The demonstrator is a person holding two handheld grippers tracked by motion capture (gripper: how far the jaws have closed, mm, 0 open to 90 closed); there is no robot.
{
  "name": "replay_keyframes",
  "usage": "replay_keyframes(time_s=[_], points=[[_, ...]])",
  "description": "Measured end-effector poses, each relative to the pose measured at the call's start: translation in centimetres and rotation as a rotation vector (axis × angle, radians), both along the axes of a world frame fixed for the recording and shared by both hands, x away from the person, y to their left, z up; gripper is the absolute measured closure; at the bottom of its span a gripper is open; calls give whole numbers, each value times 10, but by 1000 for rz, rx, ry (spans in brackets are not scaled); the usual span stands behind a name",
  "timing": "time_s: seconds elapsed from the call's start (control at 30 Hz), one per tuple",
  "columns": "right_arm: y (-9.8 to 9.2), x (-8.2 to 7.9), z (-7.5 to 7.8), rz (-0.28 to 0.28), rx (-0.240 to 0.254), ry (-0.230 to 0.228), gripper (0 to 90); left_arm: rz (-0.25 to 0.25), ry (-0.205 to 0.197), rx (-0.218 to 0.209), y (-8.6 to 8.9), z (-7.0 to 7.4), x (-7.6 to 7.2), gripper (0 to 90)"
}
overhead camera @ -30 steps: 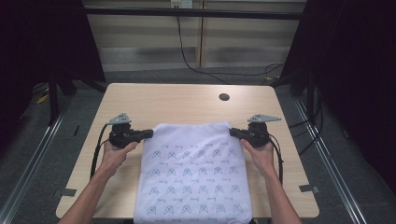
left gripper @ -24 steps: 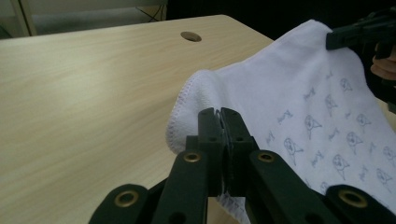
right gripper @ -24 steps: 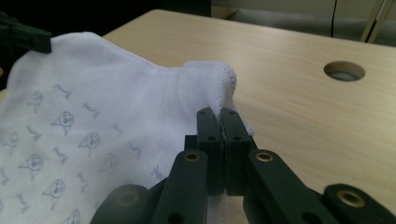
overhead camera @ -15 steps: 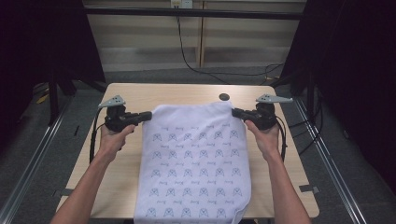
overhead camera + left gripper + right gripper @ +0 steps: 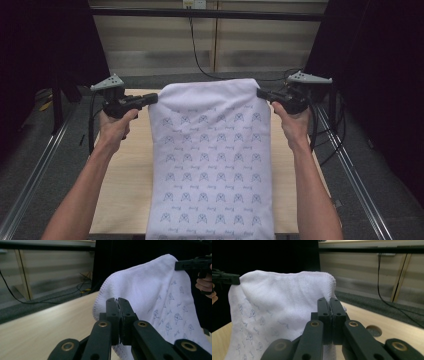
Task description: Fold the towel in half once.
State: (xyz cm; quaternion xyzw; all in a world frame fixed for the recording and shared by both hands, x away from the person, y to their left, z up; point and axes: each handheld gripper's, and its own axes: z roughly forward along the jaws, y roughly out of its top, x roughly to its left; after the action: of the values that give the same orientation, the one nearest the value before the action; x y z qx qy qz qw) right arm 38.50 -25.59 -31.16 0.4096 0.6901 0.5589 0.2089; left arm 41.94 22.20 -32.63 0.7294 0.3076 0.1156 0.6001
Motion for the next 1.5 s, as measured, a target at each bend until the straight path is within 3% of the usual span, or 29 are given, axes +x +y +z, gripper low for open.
replay_keyframes(time_s=[0.07, 0.1, 0.23, 0.47, 0.67, 0.73, 0.87, 0.93, 1.0, 1.07, 1.13, 1.17, 1.23, 1.27, 1.37, 1.5], points=[[1, -3, 9, 7, 11, -25, 888, -20, -14, -14, -1, 6, -6, 882], [1, -7, 13, 20, 21, -38, 888, -29, -27, -1, -2, 6, -10, 882], [7, -31, 4, 65, -3, -42, 887, -63, -10, 6, -1, -11, -30, 882], [0, -92, -45, 118, -29, 25, 887, -119, 39, 3, 7, -55, -81, 882], [-6, -152, -78, 148, -47, 86, 887, -162, 96, 32, 16, -85, -121, 882], [-5, -170, -91, 162, -80, 128, 888, -178, 127, 83, 14, -97, -133, 882], [2, -200, -121, 180, -102, 209, 887, -224, 196, 130, 11, -124, -153, 882], [6, -210, -140, 189, -106, 271, 887, -236, 241, 168, 8, -139, -159, 882], [11, -216, -156, 196, -153, 322, 887, -264, 275, 207, 6, -150, -164, 881], [14, -220, -170, 196, -171, 362, 887, -279, 324, 231, 4, -163, -169, 881], [14, -219, -178, 194, -194, 393, 887, -274, 321, 300, 2, -170, -169, 881], [15, -217, -180, 188, -226, 397, 887, -269, 329, 296, 2, -173, -167, 881], [15, -211, -185, 179, -245, 415, 887, -233, 310, 313, 1, -173, -163, 881], [15, -207, -186, 176, -232, 424, 888, -216, 297, 337, -1, -174, -159, 881], [16, -192, -187, 164, -232, 421, 886, -192, 286, 339, -3, -176, -145, 881], [17, -154, -189, 133, -233, 417, 886, -142, 290, 327, -1, -177, -113, 882]])
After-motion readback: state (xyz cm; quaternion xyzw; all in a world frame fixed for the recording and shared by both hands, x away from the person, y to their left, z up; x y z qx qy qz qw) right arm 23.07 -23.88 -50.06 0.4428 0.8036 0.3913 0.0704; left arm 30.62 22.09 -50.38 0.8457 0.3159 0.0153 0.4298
